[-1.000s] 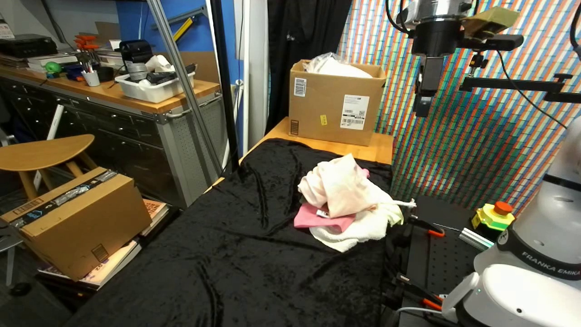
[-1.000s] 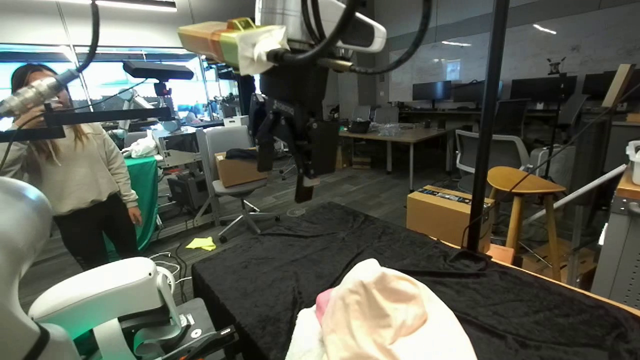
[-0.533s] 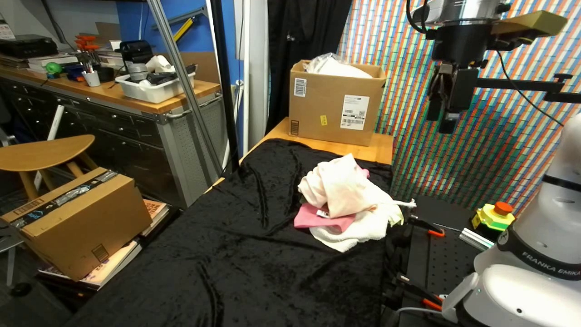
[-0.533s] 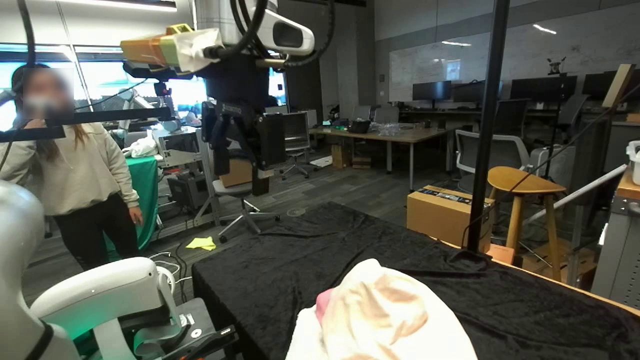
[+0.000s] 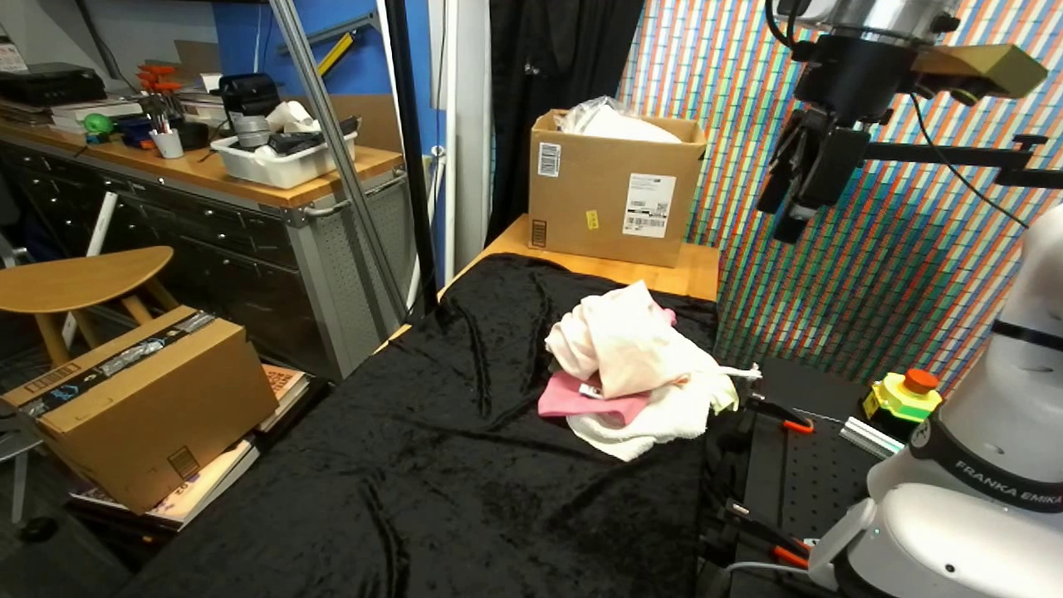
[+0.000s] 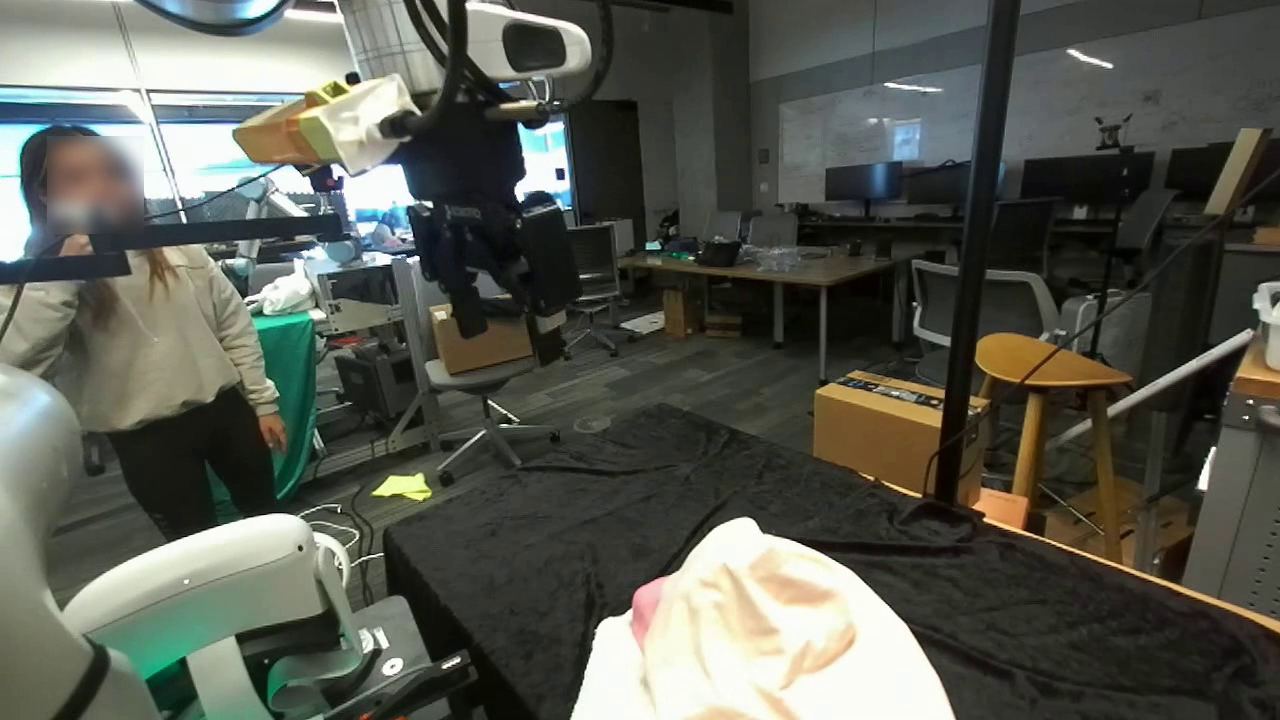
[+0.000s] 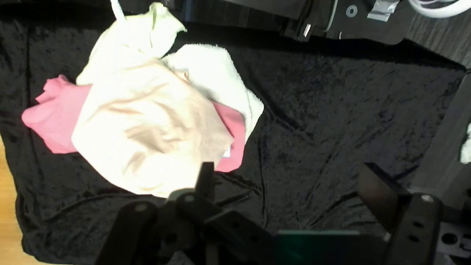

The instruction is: Pile the white rope, towels, t-shirts and radish together on the right side of the table

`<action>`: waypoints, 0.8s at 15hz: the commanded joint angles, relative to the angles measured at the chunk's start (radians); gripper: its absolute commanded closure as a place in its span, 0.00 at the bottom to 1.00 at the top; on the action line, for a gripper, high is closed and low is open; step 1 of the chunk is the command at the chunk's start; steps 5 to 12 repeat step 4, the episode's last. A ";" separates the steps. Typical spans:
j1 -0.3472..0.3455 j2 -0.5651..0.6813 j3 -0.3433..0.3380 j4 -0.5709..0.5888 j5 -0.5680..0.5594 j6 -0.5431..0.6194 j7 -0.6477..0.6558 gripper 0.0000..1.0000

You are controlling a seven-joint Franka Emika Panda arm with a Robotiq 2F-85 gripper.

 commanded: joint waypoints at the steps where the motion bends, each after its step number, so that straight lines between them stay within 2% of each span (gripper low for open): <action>1: 0.012 -0.016 -0.001 0.003 -0.019 0.058 0.026 0.00; 2: 0.018 0.001 -0.013 0.002 -0.014 0.027 0.017 0.00; 12: 0.018 0.002 -0.015 0.000 -0.014 0.028 0.017 0.00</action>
